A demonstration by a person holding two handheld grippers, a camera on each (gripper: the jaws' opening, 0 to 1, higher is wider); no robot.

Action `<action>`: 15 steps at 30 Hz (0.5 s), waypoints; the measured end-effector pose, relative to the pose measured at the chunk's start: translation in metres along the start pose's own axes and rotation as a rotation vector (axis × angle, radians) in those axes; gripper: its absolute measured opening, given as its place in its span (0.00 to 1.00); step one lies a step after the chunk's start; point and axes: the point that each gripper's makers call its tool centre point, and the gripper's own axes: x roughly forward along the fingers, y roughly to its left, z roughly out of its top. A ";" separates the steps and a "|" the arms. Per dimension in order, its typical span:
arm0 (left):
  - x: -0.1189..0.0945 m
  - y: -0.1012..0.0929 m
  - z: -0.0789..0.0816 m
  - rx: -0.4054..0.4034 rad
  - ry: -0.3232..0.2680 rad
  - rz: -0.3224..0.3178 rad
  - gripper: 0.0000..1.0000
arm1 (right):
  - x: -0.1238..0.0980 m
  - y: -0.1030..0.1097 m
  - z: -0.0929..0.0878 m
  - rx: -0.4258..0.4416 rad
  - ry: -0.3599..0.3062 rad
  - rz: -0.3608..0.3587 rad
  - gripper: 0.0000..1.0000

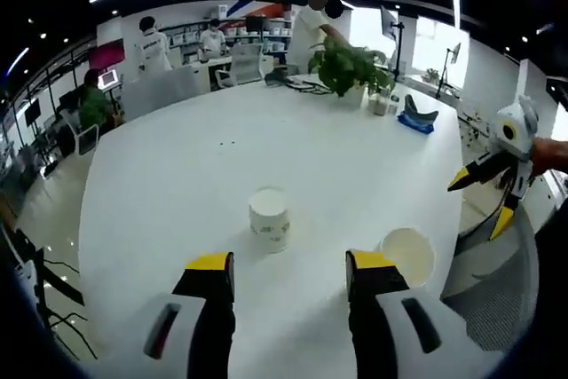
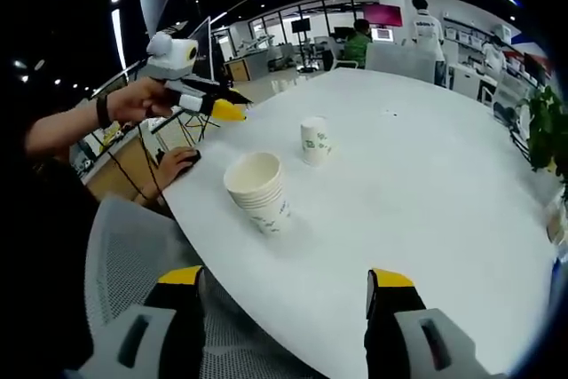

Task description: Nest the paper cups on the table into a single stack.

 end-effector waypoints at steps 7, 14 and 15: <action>0.035 0.017 0.010 -0.051 -0.018 0.037 0.54 | -0.005 0.003 -0.002 0.009 -0.004 -0.012 0.74; 0.077 0.012 0.007 -0.079 0.001 0.045 0.54 | -0.005 0.003 -0.004 0.025 -0.008 -0.021 0.74; 0.081 0.013 0.007 -0.076 0.005 0.051 0.55 | -0.005 0.004 -0.005 0.027 -0.009 -0.021 0.74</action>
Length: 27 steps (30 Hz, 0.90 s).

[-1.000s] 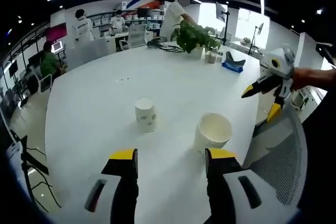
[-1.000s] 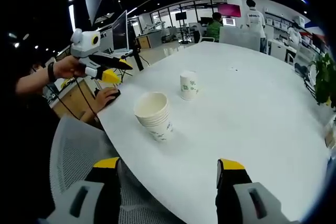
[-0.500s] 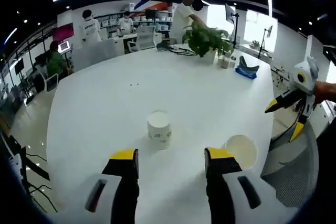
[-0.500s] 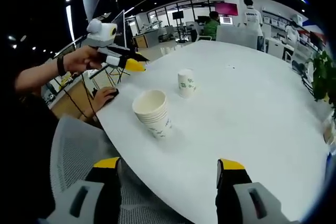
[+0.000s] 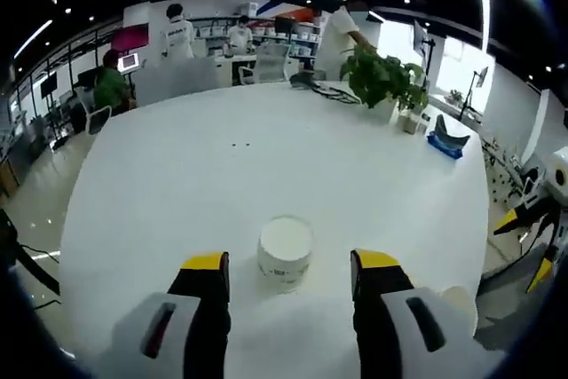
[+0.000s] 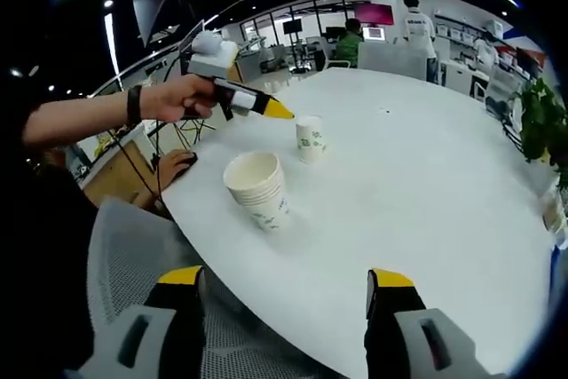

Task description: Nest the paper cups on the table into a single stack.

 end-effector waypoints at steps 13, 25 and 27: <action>0.042 0.001 -0.019 -0.030 0.084 0.040 0.58 | -0.005 0.000 -0.005 0.024 -0.003 -0.021 0.74; 0.050 0.003 -0.023 -0.020 0.114 0.099 0.38 | -0.003 0.000 -0.012 0.039 0.006 -0.018 0.74; 0.052 0.004 -0.022 -0.021 0.110 0.096 0.37 | -0.003 -0.002 -0.011 0.038 0.005 -0.019 0.74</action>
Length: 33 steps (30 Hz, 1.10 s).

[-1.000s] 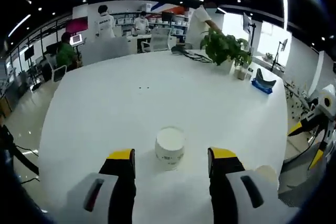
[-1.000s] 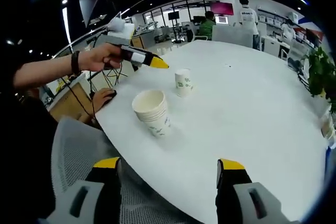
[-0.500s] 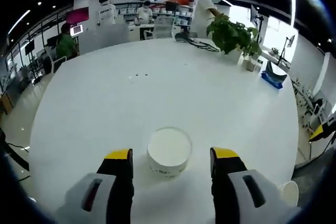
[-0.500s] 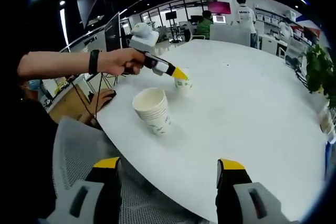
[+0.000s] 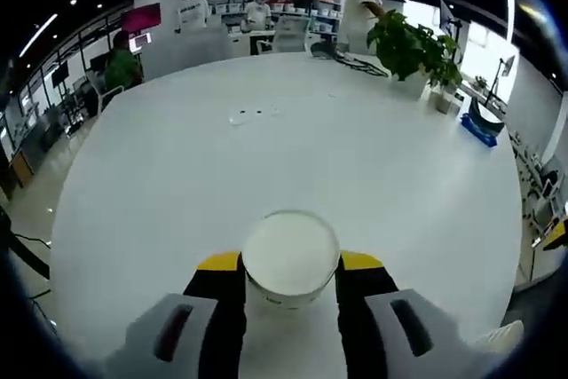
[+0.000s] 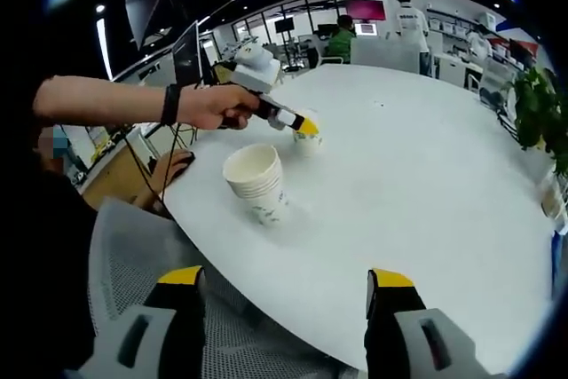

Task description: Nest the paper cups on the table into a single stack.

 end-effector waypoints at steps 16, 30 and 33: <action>-0.020 0.008 0.022 -0.027 -0.081 -0.030 0.36 | 0.004 -0.006 0.013 -0.009 -0.016 -0.007 0.73; -0.065 -0.010 0.051 -0.083 -0.196 -0.185 0.36 | 0.014 -0.011 0.053 -0.003 -0.096 0.008 0.71; -0.076 -0.020 0.056 -0.092 -0.210 -0.229 0.37 | 0.020 -0.015 0.062 -0.013 -0.105 0.010 0.70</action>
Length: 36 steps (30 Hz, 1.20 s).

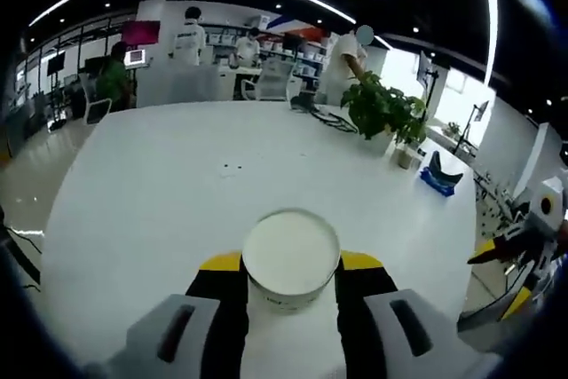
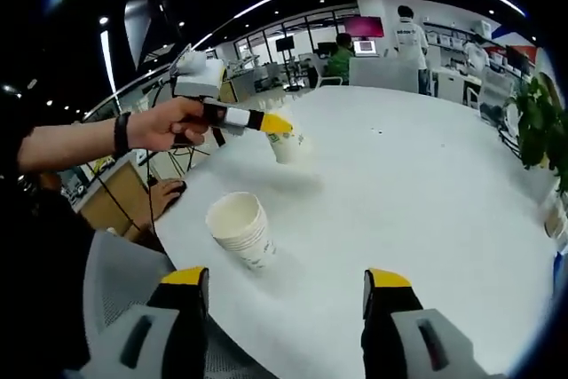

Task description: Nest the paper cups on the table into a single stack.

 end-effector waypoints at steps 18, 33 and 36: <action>-0.038 -0.088 0.018 -0.282 -0.128 -0.307 0.36 | 0.028 0.003 0.060 0.029 -0.132 0.029 0.63; -0.044 -0.113 0.019 -0.361 -0.126 -0.408 0.36 | 0.040 0.013 0.095 0.071 -0.252 0.091 0.52; -0.046 -0.117 0.019 -0.374 -0.127 -0.426 0.36 | 0.039 0.017 0.102 0.073 -0.283 0.108 0.46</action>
